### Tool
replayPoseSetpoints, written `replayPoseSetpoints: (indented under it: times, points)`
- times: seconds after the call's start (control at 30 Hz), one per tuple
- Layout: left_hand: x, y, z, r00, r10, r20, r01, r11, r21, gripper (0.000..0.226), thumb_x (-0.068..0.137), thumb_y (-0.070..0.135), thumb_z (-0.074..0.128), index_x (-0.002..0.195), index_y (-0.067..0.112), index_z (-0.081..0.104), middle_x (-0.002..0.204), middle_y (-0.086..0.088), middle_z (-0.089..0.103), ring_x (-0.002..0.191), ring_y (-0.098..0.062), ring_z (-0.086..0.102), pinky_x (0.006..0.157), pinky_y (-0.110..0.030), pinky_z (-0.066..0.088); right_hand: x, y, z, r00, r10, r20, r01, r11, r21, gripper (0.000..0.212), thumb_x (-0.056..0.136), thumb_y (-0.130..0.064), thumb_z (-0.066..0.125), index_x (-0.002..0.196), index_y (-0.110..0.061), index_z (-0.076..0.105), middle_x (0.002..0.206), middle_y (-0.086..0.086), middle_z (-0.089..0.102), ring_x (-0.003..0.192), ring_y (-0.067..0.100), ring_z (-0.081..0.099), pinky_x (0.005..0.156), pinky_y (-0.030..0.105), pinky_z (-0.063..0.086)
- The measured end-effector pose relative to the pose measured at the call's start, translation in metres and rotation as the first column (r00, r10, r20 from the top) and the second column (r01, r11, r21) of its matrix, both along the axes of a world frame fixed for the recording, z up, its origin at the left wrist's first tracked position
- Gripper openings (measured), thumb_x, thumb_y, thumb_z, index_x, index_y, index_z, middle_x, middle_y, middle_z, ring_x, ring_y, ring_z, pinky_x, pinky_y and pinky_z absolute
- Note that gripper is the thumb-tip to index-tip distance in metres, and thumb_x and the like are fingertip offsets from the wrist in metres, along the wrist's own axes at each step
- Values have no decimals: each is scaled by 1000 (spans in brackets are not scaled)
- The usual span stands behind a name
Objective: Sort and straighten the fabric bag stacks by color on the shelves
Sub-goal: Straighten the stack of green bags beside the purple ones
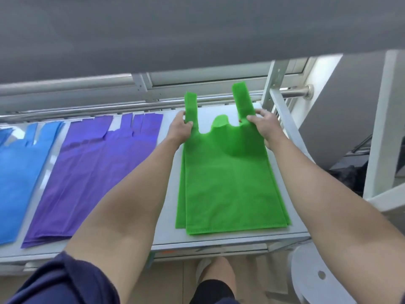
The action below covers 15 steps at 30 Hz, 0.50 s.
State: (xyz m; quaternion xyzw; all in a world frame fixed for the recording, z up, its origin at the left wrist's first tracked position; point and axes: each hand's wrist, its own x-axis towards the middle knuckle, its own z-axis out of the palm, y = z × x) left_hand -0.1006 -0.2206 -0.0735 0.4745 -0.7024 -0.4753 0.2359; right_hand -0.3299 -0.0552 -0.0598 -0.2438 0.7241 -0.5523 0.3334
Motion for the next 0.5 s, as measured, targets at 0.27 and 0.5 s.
replayPoseSetpoints:
  times: [0.27, 0.5]
  points:
    - [-8, -12, -17, 974, 120, 192, -95, 987, -132, 32, 96, 11, 57, 127, 10, 62, 122, -13, 69, 112, -31, 65, 95, -40, 54, -7, -9, -21, 958, 56, -281, 27, 958, 284, 39, 98, -20, 65, 126, 7, 65, 122, 14, 70, 109, 27, 65, 101, 36, 49]
    - [-14, -26, -16, 978, 133, 159, -112, 984, -139, 34, 102, 17, 58, 136, 16, 60, 125, -13, 69, 110, -31, 68, 94, -43, 57, -2, -15, -28, 943, -7, -333, 83, 973, 214, 51, 106, -27, 56, 150, -3, 48, 152, 13, 53, 136, 29, 53, 114, 40, 42]
